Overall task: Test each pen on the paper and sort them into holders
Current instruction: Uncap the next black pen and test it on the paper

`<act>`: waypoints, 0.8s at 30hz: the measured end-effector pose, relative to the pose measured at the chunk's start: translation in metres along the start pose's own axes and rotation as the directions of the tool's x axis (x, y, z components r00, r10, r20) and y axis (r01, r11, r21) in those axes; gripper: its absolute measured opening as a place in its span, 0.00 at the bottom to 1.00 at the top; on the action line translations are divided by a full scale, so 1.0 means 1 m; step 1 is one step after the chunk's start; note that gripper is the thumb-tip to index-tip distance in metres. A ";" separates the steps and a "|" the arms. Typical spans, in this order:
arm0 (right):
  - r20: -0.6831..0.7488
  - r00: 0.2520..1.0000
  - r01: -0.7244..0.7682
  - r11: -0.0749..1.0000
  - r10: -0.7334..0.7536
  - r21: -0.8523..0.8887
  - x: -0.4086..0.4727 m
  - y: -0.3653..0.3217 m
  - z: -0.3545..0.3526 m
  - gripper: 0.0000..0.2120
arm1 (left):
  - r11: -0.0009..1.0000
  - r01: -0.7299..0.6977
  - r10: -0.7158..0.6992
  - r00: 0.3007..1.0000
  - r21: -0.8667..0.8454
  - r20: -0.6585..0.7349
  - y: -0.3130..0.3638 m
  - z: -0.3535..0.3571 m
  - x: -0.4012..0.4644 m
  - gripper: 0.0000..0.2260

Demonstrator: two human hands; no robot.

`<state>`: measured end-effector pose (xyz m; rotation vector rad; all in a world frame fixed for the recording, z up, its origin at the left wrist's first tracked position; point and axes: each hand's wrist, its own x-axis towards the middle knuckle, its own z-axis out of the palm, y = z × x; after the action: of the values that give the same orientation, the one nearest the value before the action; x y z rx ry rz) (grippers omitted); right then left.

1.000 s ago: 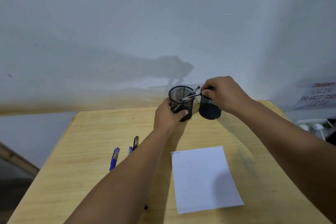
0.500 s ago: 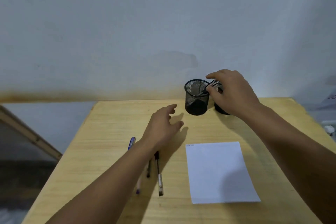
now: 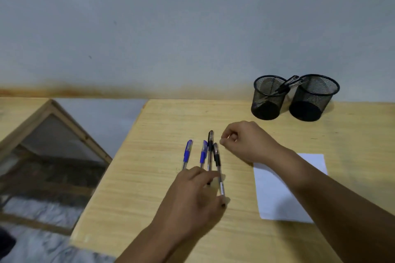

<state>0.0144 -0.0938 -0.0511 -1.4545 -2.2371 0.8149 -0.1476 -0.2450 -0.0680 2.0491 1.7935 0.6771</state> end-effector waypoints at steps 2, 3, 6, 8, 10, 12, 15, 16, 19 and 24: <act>0.036 0.999 -0.041 0.999 0.041 -0.016 -0.001 -0.006 0.011 0.09 | 1.000 -0.021 0.021 0.999 -0.007 0.029 0.000 0.006 -0.008 0.21; 0.040 0.997 -0.064 0.998 0.065 -0.026 -0.002 -0.008 0.015 0.11 | 0.999 -0.032 0.032 0.998 -0.002 0.045 0.000 0.008 -0.010 0.21; 0.012 0.993 -0.116 0.990 0.117 -0.076 -0.004 -0.014 0.023 0.15 | 0.996 -0.069 0.066 0.996 0.057 0.055 -0.001 0.013 -0.012 0.18; 0.001 0.990 -0.142 0.986 0.142 -0.087 -0.006 -0.018 0.025 0.16 | 0.992 -0.081 0.076 0.996 0.092 0.047 -0.001 0.015 -0.013 0.17; -0.006 0.984 -0.177 0.982 0.177 -0.060 -0.007 -0.022 0.027 0.14 | 0.989 -0.092 0.088 0.995 0.113 0.036 0.000 0.015 -0.013 0.16; -0.019 0.978 -0.208 0.978 0.208 -0.019 -0.007 -0.023 0.029 0.13 | 0.984 -0.112 0.110 0.994 0.137 0.021 0.000 0.016 -0.013 0.14; -0.016 0.973 -0.230 0.972 0.231 0.041 -0.007 -0.025 0.029 0.10 | 0.976 -0.152 0.159 0.987 0.153 -0.034 0.001 0.019 -0.015 0.10; -0.009 0.969 -0.244 0.967 0.245 0.080 -0.007 -0.026 0.027 0.08 | 0.974 -0.171 0.182 0.981 0.149 -0.064 0.001 0.020 -0.016 0.09; -0.023 0.953 -0.288 0.924 0.303 0.252 -0.007 -0.024 0.014 0.07 | 0.962 -0.233 0.258 0.946 0.140 -0.197 0.005 0.023 -0.013 0.06; 0.072 0.929 -0.321 0.692 0.363 0.647 -0.018 -0.017 -0.014 0.07 | 0.953 -0.288 0.301 0.882 0.091 -0.362 0.009 0.025 -0.002 0.07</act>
<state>0.0177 -0.1114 -0.0290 -1.4986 -1.3884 1.4643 -0.1261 -0.2469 -0.0844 2.3707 1.6952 1.2031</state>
